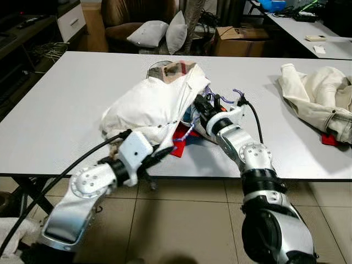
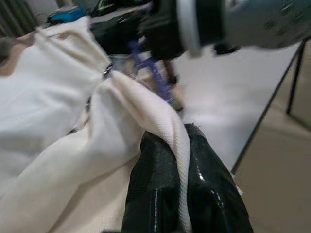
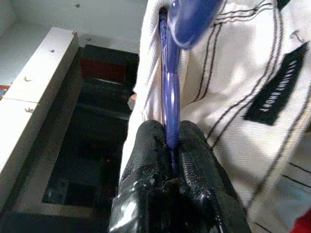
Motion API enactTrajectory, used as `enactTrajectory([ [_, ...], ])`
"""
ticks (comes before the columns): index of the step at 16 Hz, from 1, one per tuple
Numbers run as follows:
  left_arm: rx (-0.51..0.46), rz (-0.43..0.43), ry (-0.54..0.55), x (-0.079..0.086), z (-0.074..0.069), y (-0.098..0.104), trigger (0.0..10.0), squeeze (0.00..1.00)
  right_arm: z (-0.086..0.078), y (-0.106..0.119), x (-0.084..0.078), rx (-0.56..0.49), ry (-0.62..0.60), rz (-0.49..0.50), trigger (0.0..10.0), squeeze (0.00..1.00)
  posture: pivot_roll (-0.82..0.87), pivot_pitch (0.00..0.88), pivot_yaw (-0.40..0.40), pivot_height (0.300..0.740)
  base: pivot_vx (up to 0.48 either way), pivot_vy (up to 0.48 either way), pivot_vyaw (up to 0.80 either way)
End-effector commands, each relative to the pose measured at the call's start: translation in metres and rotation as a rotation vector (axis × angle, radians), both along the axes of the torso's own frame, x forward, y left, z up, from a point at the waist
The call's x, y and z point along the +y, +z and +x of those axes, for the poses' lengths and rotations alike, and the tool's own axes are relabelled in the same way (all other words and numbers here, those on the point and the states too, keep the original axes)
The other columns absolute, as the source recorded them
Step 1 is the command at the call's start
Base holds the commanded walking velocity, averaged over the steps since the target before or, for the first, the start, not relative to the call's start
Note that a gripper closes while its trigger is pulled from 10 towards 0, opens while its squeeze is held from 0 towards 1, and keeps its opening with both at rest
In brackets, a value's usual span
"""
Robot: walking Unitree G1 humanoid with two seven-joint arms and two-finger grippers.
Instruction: Hang hanger
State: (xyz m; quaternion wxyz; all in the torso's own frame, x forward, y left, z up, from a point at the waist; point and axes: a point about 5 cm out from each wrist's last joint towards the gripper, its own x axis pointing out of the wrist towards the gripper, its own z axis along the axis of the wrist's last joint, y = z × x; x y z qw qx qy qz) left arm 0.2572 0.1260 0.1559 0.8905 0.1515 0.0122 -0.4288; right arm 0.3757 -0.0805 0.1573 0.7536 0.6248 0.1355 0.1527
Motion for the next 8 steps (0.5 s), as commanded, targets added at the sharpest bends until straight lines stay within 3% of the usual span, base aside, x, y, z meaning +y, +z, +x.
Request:
enactTrajectory([
  [1,0.028,-0.014,-0.050,-0.009,-0.004,0.001,0.0,0.00,0.005,0.016,0.007,-0.038,-0.027,0.061,10.0,0.00,0.18,0.000,-0.022,0.740,0.000,0.000,0.00],
  [3,0.060,-0.040,-0.092,-0.016,-0.007,0.002,0.0,0.00,0.007,0.016,0.009,-0.037,-0.029,0.064,10.0,0.00,0.18,0.000,-0.022,0.740,0.000,0.000,0.00],
  [5,0.092,-0.158,-0.115,-0.026,-0.007,0.014,0.0,0.00,0.008,0.016,0.013,-0.035,-0.033,0.052,10.0,0.00,0.18,0.000,-0.023,0.740,0.000,0.000,0.00],
  [7,0.069,-0.252,-0.057,-0.029,0.003,0.028,0.0,0.00,0.006,0.014,0.023,-0.033,-0.003,0.029,10.0,0.00,0.18,0.000,-0.025,0.740,0.000,0.000,0.00],
  [8,0.023,-0.249,-0.005,-0.026,0.013,0.035,0.0,0.00,0.000,0.012,0.035,-0.044,0.059,-0.022,10.0,0.00,0.18,0.000,-0.027,0.740,0.000,0.000,0.00],
])
